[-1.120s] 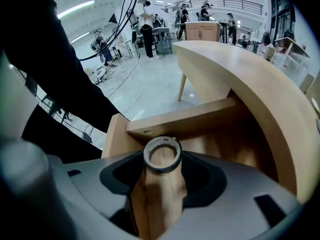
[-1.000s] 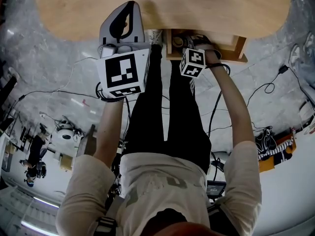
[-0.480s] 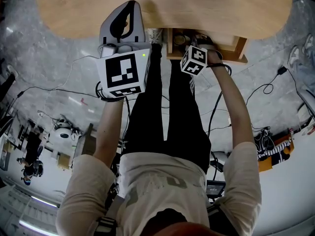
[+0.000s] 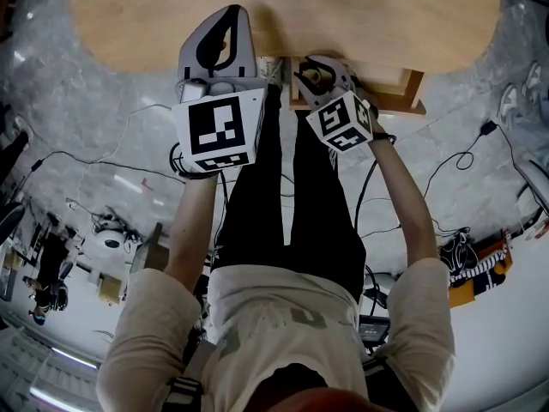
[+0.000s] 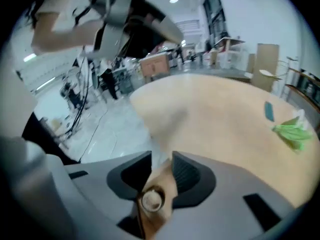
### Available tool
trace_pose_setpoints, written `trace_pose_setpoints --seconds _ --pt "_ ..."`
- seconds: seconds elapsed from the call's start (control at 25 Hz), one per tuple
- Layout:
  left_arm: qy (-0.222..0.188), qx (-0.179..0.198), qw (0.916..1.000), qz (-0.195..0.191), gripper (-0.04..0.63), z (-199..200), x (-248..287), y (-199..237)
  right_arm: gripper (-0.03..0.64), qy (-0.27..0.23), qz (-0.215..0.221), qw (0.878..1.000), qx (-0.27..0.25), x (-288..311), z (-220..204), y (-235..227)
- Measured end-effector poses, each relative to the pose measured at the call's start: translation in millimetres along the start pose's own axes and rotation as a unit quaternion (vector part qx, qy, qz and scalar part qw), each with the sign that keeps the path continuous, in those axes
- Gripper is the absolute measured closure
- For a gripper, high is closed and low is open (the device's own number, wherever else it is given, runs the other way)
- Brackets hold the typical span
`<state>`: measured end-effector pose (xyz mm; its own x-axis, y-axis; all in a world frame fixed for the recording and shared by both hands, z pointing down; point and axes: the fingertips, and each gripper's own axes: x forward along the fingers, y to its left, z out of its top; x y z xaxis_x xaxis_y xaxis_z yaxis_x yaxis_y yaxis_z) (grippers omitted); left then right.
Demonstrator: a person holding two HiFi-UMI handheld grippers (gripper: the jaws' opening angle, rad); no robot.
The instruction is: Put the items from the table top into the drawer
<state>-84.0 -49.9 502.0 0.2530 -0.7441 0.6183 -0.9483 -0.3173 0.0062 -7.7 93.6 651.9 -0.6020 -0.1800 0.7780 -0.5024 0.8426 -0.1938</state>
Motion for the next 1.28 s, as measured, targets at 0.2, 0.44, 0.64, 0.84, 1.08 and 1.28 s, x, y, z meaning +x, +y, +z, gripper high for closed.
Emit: trace_pose_setpoints --seconds 0.2,0.44,0.64,0.84,1.08,1.28 --pt "-0.024 -0.005 0.9997 -0.001 0.589 26.2 -8.5 2.6 0.612 -0.176 -0.113 0.965 0.161 -75.4 98.8 -53.0" --pt "-0.046 -0.009 0.9989 -0.002 0.589 43.3 -11.4 2.8 0.612 -0.291 -0.207 0.910 0.209 -144.1 158.7 -94.5" --pt "-0.046 -0.009 0.9989 -0.004 0.589 46.0 -9.5 -2.0 0.612 -0.303 -0.221 0.909 0.180 -160.3 174.1 -101.8" --pt "-0.043 -0.010 0.9990 -0.004 0.589 39.9 -8.7 1.8 0.612 -0.297 -0.219 0.913 0.175 -155.3 172.3 -99.2" --pt "-0.046 -0.010 0.9989 -0.003 0.589 45.2 -1.5 -3.4 0.612 -0.295 -0.231 0.911 0.174 -158.2 162.6 -113.5" --pt "-0.049 -0.006 0.9988 -0.006 0.589 49.3 2.7 -8.4 0.612 -0.300 -0.253 0.902 0.180 -166.6 159.4 -133.4"
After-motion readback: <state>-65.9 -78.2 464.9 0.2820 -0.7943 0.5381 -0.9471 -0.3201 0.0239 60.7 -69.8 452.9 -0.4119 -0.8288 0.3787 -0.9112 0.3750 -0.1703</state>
